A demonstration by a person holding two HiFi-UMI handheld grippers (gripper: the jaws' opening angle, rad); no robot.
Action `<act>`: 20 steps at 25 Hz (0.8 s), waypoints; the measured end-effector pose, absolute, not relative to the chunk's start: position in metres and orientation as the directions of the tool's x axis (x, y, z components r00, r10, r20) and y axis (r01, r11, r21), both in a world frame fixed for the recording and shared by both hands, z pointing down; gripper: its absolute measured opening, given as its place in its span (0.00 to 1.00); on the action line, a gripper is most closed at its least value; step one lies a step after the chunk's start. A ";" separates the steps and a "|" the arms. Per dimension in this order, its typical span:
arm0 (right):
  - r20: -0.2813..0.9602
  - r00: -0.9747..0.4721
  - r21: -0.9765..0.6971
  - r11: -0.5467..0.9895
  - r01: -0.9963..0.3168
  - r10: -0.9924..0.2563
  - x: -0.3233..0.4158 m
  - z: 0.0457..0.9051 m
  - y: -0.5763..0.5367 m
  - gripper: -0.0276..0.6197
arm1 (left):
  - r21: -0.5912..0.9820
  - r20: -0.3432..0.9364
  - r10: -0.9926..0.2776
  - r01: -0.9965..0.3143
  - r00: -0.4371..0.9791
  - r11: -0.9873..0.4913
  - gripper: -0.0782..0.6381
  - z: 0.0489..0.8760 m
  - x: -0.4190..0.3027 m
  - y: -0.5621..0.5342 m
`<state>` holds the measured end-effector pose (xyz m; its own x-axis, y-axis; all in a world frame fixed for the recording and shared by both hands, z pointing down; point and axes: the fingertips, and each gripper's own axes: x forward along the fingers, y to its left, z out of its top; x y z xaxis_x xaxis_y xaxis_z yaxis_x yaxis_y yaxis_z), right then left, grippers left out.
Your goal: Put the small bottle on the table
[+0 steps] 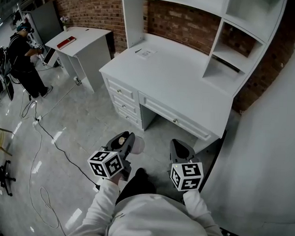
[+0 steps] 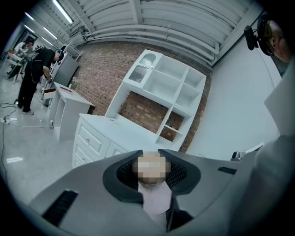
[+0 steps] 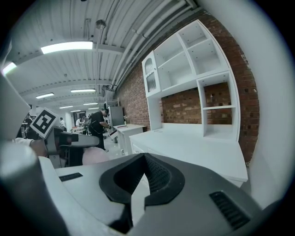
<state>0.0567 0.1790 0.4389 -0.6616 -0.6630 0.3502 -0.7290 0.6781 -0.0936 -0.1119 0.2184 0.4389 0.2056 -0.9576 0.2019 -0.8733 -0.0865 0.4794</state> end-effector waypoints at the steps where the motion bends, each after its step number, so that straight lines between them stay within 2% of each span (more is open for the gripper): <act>1: 0.350 -0.661 -0.096 0.676 -0.730 -0.664 0.057 0.439 0.177 0.09 | 0.478 0.202 -0.957 -0.873 0.210 -0.091 0.27 0.439 -0.111 0.215; 20: 0.373 -0.595 -0.107 0.604 -0.790 -0.712 0.049 0.453 0.073 0.09 | 0.487 0.210 -0.931 -0.858 0.300 -0.166 0.27 0.450 -0.121 0.090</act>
<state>0.0489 0.0733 0.4528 -0.5951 -0.7116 0.3734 -0.7897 0.6041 -0.1073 -0.1210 0.0895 0.4504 0.2995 -0.9306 0.2103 -0.8577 -0.1661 0.4866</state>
